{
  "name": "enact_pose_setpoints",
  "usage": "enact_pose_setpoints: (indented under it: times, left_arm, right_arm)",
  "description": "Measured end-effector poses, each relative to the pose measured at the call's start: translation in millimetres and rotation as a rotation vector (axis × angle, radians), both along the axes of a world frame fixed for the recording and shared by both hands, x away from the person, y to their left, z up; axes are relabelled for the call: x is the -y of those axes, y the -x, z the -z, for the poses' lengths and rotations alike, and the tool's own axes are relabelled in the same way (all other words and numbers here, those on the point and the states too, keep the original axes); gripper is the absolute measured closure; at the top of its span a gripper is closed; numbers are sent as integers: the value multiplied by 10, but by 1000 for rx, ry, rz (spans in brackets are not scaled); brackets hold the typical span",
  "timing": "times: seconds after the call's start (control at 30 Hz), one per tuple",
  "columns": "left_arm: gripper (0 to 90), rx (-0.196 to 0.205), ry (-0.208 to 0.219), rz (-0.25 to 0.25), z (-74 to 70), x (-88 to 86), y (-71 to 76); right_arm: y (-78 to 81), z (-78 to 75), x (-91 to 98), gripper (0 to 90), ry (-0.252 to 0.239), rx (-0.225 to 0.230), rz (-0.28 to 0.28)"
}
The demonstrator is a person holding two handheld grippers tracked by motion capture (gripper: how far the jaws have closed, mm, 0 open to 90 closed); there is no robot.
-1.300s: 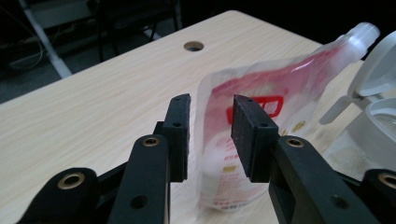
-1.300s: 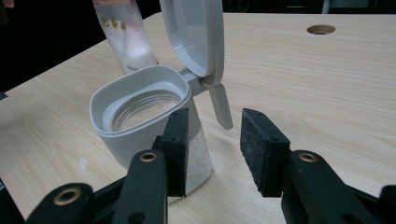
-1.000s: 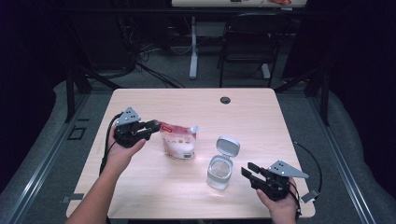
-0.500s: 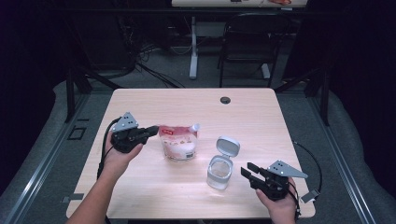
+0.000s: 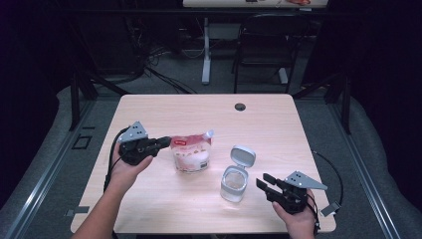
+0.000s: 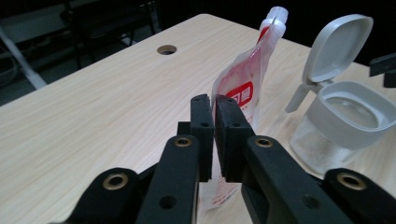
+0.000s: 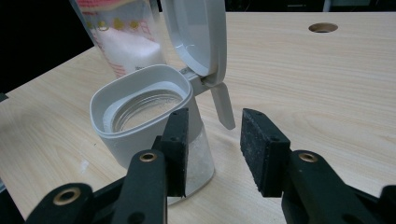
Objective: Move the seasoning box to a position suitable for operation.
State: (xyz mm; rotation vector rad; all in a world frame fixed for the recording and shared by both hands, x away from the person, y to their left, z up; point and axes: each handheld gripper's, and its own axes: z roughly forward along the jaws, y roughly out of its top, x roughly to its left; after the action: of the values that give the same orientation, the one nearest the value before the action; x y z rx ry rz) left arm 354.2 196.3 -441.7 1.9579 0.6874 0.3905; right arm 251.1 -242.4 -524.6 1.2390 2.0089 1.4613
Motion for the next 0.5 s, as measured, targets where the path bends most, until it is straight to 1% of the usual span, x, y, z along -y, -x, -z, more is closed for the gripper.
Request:
enact_pose_setpoints:
  times: [0.13,0.2,0.37,0.5]
  left_arm:
    - [811,0,-5,5,4,45,-31]
    - [802,6,0,7,8,70,-40]
    - [792,2,2,15,30,104,-76]
    - [801,11,-4,18,32,119,-79]
  right_arm:
    - [1,-1,-1,624,-1,0,0]
    - [1,-1,0,623,-1,0,0]
    - [1,0,0,623,-2,-1,-2]
    - [1,-1,1,623,-1,1,-2]
